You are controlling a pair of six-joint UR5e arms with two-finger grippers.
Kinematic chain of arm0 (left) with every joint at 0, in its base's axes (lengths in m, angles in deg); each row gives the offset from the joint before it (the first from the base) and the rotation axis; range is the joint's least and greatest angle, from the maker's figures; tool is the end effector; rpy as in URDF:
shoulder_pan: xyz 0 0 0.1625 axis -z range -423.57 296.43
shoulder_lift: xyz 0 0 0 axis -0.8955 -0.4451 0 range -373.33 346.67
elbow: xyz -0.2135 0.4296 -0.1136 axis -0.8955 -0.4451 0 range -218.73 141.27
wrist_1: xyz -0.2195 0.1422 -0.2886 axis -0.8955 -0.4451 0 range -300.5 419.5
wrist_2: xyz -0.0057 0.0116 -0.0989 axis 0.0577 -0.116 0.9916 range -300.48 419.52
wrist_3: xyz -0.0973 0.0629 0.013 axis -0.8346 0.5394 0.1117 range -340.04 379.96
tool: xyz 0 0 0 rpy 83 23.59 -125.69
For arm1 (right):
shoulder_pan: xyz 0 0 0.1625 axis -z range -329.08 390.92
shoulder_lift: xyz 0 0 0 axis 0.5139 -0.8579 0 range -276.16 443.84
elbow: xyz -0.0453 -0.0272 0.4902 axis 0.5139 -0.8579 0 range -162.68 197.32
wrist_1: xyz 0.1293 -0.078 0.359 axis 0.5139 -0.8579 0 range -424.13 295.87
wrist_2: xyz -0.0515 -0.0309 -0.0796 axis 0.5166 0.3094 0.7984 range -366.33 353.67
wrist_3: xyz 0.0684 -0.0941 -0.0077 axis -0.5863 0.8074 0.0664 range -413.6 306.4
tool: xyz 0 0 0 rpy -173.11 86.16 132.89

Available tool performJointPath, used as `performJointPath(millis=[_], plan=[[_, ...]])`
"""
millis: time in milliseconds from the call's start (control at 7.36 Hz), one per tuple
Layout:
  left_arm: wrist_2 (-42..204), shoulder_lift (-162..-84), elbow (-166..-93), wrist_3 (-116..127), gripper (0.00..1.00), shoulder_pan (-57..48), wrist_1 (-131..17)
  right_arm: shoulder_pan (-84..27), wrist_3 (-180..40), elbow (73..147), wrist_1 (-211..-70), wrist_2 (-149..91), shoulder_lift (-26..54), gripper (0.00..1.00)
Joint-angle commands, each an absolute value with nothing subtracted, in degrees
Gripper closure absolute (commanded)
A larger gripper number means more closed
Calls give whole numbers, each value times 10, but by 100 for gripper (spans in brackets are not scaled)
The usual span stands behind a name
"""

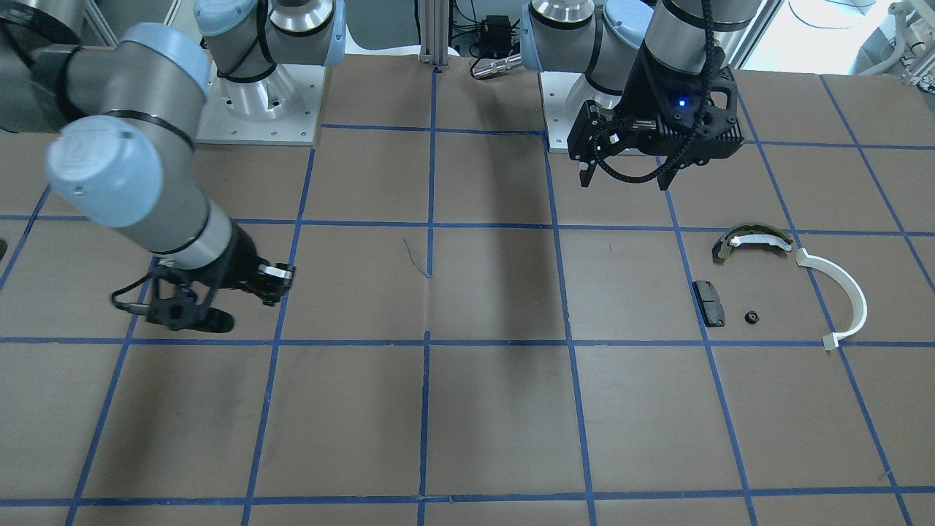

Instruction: Place bearing gear from tray to pile

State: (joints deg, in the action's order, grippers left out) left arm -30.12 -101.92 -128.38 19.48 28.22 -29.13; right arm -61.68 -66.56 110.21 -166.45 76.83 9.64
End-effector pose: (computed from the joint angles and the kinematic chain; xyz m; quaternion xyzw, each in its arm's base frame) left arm -0.1482 -0.4553 0.5556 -0.0116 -0.9996 0.0272 0.0037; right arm 0.1729 -0.5597 0.3936 0.0932 0.9923 0.0631 0.0514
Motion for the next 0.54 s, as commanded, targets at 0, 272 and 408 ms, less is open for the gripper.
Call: performJointPath(millis=[0,272,408], plan=[[-302,-1017,-1286,198,0,283,-288,-720,-814,1148,-1783,737,124,100],[-307,-1014,-1287,198,0,283,-290,-763,-865,1189,-1859,734,144,100],[-307,-1014,-1288,198,0,282,-290,-788,-873,1196,-1876,733,155,100]])
